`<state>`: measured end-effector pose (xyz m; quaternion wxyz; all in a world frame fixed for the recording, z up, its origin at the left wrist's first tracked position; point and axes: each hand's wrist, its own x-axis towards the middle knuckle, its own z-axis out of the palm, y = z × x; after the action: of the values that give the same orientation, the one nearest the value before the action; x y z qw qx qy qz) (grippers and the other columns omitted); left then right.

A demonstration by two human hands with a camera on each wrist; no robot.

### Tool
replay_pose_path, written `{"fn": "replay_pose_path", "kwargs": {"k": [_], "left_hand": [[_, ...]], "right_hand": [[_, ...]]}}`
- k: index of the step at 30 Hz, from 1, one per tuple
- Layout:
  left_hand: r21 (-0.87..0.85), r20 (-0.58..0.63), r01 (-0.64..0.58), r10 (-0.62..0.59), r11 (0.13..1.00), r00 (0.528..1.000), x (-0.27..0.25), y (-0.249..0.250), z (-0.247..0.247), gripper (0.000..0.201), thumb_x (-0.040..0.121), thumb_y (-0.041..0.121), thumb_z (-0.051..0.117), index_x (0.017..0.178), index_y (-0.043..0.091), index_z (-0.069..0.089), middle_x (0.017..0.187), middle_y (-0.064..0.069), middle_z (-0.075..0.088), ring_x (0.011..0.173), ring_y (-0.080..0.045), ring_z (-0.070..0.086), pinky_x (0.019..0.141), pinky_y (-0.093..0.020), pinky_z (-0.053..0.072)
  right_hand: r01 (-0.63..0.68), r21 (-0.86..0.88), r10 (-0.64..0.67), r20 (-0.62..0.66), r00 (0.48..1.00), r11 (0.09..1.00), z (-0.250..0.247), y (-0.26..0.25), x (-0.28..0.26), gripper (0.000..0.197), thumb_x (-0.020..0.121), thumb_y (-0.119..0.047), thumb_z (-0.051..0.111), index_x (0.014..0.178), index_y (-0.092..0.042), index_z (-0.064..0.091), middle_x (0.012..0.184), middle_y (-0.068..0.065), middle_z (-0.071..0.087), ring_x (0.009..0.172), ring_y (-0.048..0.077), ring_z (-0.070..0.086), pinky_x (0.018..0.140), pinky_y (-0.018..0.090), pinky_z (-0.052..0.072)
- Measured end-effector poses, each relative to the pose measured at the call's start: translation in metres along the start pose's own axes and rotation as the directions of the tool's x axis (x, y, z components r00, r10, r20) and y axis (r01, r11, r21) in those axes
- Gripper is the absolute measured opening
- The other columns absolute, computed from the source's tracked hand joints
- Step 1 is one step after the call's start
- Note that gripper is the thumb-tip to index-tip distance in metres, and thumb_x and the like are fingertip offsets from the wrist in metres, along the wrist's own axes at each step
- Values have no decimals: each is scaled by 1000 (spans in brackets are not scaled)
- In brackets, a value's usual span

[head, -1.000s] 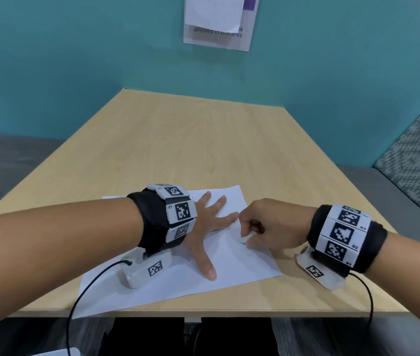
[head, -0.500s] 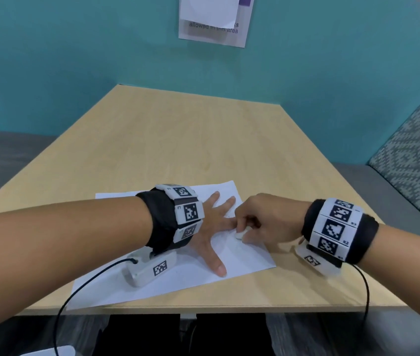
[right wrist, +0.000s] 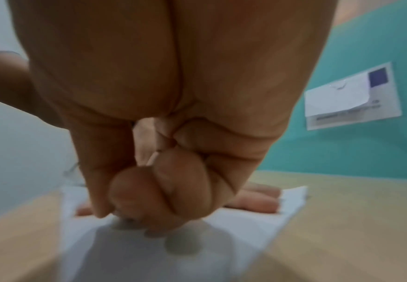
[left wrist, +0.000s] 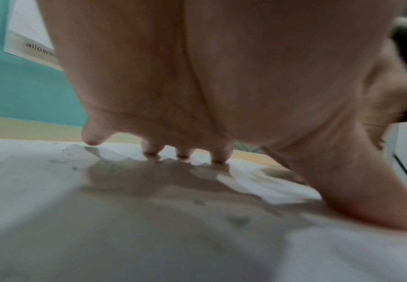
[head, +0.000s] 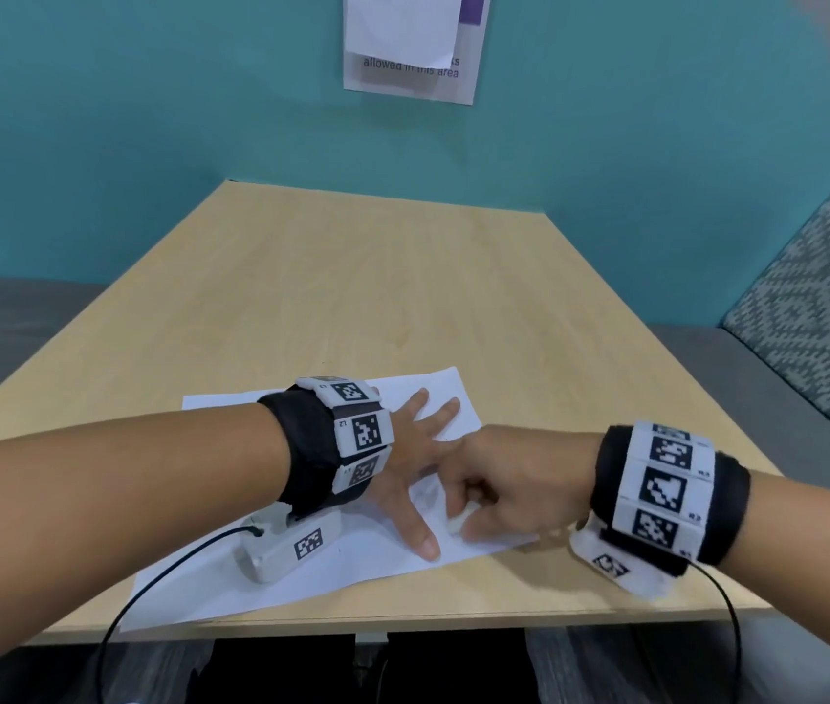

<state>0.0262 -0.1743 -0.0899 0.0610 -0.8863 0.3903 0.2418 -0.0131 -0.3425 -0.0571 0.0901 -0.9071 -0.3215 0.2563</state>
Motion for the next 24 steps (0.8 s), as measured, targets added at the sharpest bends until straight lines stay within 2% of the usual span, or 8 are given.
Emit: {"fn": "replay_pose_path", "kwargs": {"k": [3, 5, 7, 11, 15, 19, 23, 24], "left_hand": [[-1, -5, 24, -24, 1000, 1000, -2, 2, -1, 113, 71, 71, 72, 150, 56, -7, 160, -2, -32, 145, -38, -31, 110, -69, -9], [3, -15, 9, -9, 1000, 1000, -4, 4, -3, 110, 73, 68, 73, 151, 54, -4, 160, -2, -31, 145, -37, -30, 110, -67, -12], [3, -21, -2, 2, 1000, 1000, -3, 3, -3, 110, 71, 70, 73, 150, 57, -3, 160, -2, -30, 145, -38, -29, 109, -71, -11], [-2, -2, 28, -28, 1000, 1000, 1, -1, 1, 118, 68, 74, 72, 147, 58, -15, 160, 0, -33, 145, -38, -30, 110, -74, -5], [-16, 2, 16, -16, 1000, 1000, 1, -2, 0, 115, 68, 73, 72, 145, 62, -12, 160, 0, -33, 144, -39, -31, 110, -72, -5], [-18, 8, 20, -20, 1000, 1000, 1, -2, 1, 120, 68, 74, 71, 147, 57, -17, 159, 2, -35, 144, -36, -32, 111, -73, -6], [-32, 15, 15, -15, 999, 1000, 1, -4, -1, 119, 68, 72, 74, 142, 63, -19, 159, 0, -34, 144, -38, -32, 110, -74, -5], [-29, 19, 16, -15, 999, 1000, 2, -4, -2, 121, 67, 73, 73, 142, 62, -21, 159, 1, -35, 144, -37, -33, 110, -74, -5]], "right_hand": [[-98, 13, 99, -91, 991, 995, -13, 16, 0, 12, 82, -24, 69, 89, -16, 64, 77, -2, 60, 67, 11, 51, 62, 21, 43], [-31, 18, 32, -45, 998, 999, -5, 8, -1, 7, 81, -22, 67, 84, -22, 61, 77, -3, 59, 68, 12, 53, 63, 24, 46], [26, 30, -26, 15, 1000, 999, 2, -2, -4, 6, 80, -20, 66, 84, -20, 61, 76, -1, 59, 66, 13, 52, 64, 29, 47], [-122, 12, 123, -105, 987, 992, -16, 20, -1, 13, 82, -24, 69, 91, -15, 67, 71, -7, 54, 63, 10, 48, 61, 21, 41], [-30, 14, 30, 6, 1000, 999, -3, 7, -3, 10, 82, -22, 67, 90, -18, 64, 76, -4, 58, 67, 12, 52, 64, 26, 46], [-132, -19, 129, -110, 986, 991, -16, 23, -1, 11, 82, -24, 69, 91, -19, 66, 69, -12, 52, 60, 3, 47, 60, 16, 38], [-50, -2, 50, -23, 998, 999, -6, 12, -5, 11, 82, -22, 68, 92, -20, 64, 79, -6, 57, 69, 10, 52, 65, 21, 45], [-58, -4, 58, -38, 998, 998, -8, 14, -5, 11, 82, -23, 68, 92, -19, 64, 78, -6, 57, 68, 9, 51, 64, 20, 44]]}}
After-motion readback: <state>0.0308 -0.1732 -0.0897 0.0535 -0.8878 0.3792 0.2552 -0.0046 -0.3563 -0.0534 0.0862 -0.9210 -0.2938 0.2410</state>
